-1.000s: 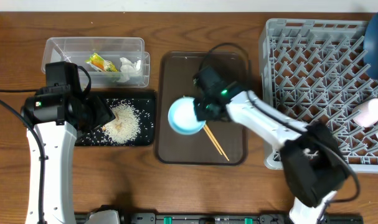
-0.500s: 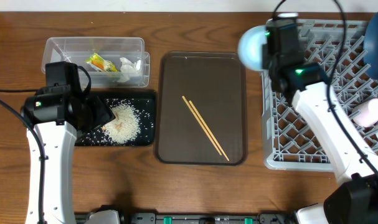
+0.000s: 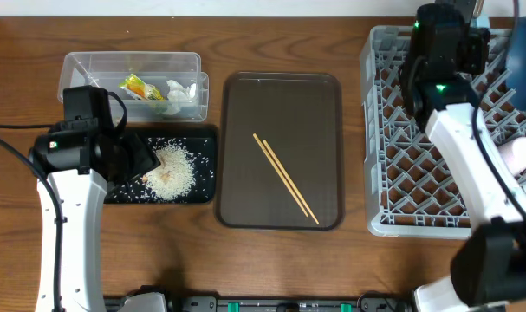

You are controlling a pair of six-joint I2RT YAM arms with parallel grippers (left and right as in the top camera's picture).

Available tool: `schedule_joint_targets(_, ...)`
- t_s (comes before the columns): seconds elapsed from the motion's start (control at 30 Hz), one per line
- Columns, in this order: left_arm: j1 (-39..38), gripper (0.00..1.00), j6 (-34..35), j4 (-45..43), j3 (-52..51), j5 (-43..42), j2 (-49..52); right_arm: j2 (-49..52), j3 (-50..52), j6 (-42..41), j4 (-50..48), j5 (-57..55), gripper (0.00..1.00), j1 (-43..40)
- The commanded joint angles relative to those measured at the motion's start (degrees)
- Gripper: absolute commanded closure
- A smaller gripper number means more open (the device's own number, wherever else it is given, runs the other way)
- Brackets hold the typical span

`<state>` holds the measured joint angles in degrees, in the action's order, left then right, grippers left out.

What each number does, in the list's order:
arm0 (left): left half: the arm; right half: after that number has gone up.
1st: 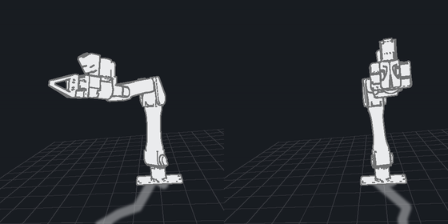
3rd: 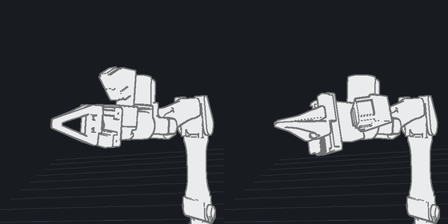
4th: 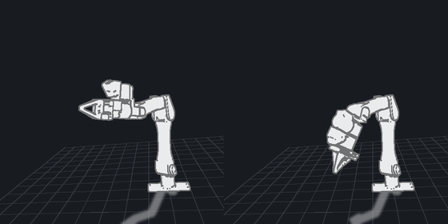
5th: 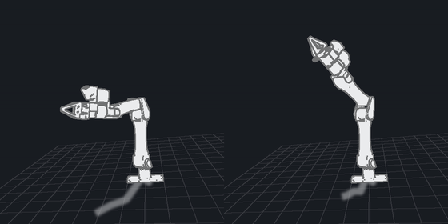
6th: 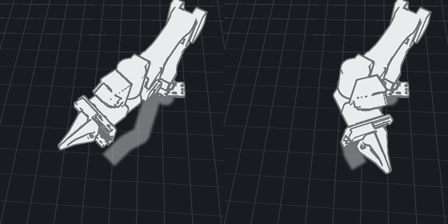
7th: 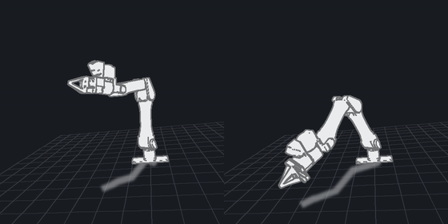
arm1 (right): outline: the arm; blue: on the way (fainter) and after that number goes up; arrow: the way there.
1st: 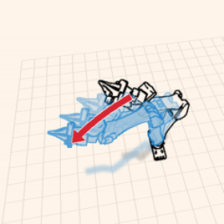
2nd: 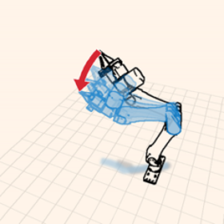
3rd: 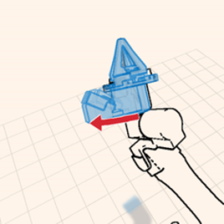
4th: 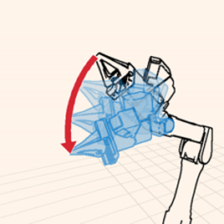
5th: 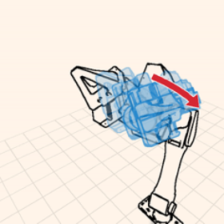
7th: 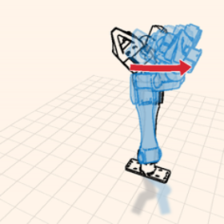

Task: Sort waste into correct bins and load items into the dishwasher rack
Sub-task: 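Carry the light blue bowl with the right gripper and lower it into the rack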

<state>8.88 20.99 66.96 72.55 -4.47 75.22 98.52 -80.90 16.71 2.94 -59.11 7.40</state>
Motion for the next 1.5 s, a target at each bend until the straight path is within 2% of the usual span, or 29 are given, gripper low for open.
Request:
schedule_joint_targets(0.0, 0.2, 0.32, 0.3, 0.1, -0.1, 0.6, 0.0, 3.4, -0.5, 12.6, -4.8, -7.8, 0.99, -2.3)
schedule_joint_targets(0.13, 0.2, 0.32, 0.3, 0.1, -0.1, 0.6, 0.0, 6.9, -0.5, 22.3, -10.9, -8.4, 0.99, -4.2)
schedule_joint_targets(0.4, 0.2, 0.32, 0.3, 0.1, -0.1, 0.6, 0.0, 12.3, -0.5, 28.0, -12.2, -8.1, 0.99, -7.1)
schedule_joint_targets(0.67, 0.2, 0.32, 0.3, 0.1, -0.1, 0.6, 0.0, 15.6, -0.4, 27.9, -11.6, -5.8, 0.99, -7.7)
schedule_joint_targets(1.17, 0.2, 0.32, 0.3, -0.2, -0.1, 0.6, 0.0, 18.5, -0.4, 15.3, 0.8, -5.9, 0.99, -5.0)
schedule_joint_targets(1.4, 0.2, 0.32, 0.3, -0.1, -0.1, 0.4, 0.0, 18.5, -0.4, 6.6, 12.7, -6.0, 0.98, -1.7)
schedule_joint_targets(1.47, 0.2, 0.32, 0.3, -0.1, -0.1, 0.4, 0.0, 18.5, -0.4, 3.9, 16.0, -6.0, 0.96, -1.0)
